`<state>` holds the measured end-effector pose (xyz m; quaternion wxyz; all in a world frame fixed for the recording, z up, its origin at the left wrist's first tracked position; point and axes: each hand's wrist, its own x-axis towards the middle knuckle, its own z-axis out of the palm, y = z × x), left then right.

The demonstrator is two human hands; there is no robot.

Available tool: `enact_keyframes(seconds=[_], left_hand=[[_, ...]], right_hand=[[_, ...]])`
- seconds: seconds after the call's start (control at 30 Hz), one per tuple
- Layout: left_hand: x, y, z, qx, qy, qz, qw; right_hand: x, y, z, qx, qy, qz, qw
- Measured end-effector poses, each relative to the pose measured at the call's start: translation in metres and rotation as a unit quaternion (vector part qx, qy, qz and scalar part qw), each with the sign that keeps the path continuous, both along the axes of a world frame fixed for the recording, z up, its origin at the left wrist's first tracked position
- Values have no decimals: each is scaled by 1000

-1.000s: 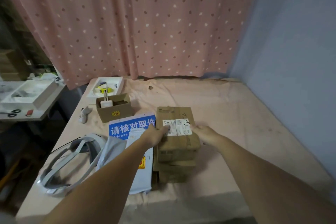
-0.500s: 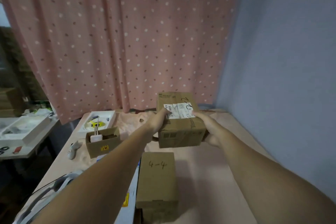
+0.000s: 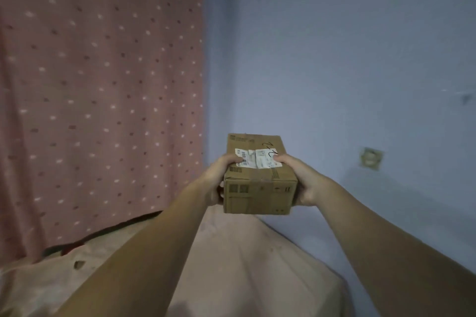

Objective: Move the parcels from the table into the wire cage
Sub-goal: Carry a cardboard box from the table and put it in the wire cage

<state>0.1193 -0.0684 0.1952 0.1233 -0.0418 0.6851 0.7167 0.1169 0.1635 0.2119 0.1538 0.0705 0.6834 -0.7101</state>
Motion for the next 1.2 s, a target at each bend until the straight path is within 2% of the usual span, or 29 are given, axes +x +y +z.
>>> enact_keyframes(seconds=[0.2,0.4,0.67,0.9,1.2], left_hand=[[-10,97,0,-31,0,-135,990],[60,240,0,-31,4,-294,955],[258,436,21,-10,32,-480,877],[458,570,11,24,-11,-609,793],[644,723,-7,26,-16,-736,676]], right_hand=[[59,83,-11,-19,-3,-170,985],[193,196,-17,-8,-9,-343,939],[455,325,4,22,6,-511,859],[683,400,-10,15,0,-631,776],[877,471,-37,13,14,-735,678]])
